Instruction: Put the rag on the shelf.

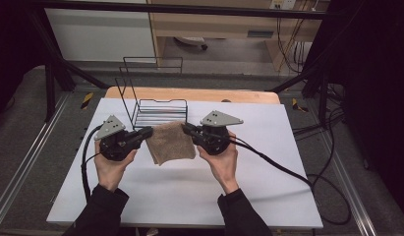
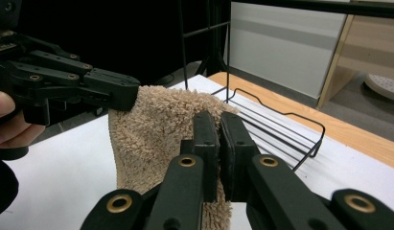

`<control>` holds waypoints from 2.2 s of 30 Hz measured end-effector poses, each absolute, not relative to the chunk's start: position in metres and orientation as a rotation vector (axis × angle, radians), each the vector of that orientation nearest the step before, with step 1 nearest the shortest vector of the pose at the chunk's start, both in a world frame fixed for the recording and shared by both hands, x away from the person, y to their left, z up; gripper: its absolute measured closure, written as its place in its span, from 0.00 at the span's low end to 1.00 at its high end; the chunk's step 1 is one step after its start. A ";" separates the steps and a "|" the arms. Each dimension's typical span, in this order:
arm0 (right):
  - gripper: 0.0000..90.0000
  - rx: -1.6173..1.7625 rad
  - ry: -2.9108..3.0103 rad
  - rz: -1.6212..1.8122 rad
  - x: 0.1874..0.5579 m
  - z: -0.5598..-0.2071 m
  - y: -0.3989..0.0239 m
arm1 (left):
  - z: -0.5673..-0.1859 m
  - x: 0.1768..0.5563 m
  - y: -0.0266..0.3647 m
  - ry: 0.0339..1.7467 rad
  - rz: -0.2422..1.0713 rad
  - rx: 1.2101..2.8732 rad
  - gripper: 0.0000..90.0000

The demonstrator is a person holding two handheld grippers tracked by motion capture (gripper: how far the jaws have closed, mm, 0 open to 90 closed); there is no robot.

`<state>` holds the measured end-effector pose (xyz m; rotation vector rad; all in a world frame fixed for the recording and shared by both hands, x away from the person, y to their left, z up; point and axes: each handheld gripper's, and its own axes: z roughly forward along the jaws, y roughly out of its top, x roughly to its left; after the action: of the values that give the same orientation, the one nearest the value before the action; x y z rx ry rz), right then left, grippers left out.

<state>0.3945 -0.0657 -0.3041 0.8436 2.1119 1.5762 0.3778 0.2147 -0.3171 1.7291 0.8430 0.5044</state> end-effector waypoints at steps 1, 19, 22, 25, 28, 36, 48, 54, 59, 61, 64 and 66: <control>0.96 0.840 2.106 1.579 0.394 -0.303 -0.065 | -0.316 0.378 0.215 0.843 0.507 1.726 0.96; 0.96 0.822 2.006 1.646 0.396 -0.286 -0.059 | -0.290 0.387 0.220 0.837 0.558 1.671 0.96; 0.96 0.824 1.994 1.653 0.397 -0.282 -0.058 | -0.286 0.389 0.221 0.839 0.562 1.662 0.96; 0.96 0.823 1.978 1.664 0.399 -0.280 -0.056 | -0.283 0.390 0.223 0.839 0.564 1.645 0.96; 0.96 0.821 1.961 1.671 0.400 -0.277 -0.054 | -0.280 0.391 0.225 0.839 0.574 1.628 0.96; 0.96 0.809 1.919 1.690 0.405 -0.268 -0.050 | -0.269 0.395 0.228 0.835 0.585 1.590 0.96; 0.96 0.786 1.878 1.698 0.411 -0.250 -0.041 | -0.252 0.401 0.234 0.829 0.617 1.547 0.96; 0.96 0.776 1.850 1.710 0.416 -0.241 -0.036 | -0.245 0.404 0.238 0.825 0.633 1.528 0.96; 0.96 0.771 1.838 1.715 0.419 -0.236 -0.033 | -0.240 0.407 0.240 0.825 0.638 1.515 0.96; 0.96 0.770 1.832 1.716 0.421 -0.235 -0.032 | -0.238 0.409 0.241 0.825 0.639 1.513 0.96; 0.96 0.768 1.827 1.720 0.424 -0.231 -0.031 | -0.233 0.411 0.243 0.821 0.648 1.510 0.96; 0.97 0.766 1.824 1.723 0.426 -0.228 -0.029 | -0.230 0.412 0.244 0.818 0.652 1.503 0.96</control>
<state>0.4256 -0.0295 -0.2282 0.7656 1.8242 1.7227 0.4119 0.2436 -0.2304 1.5029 0.8178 0.6517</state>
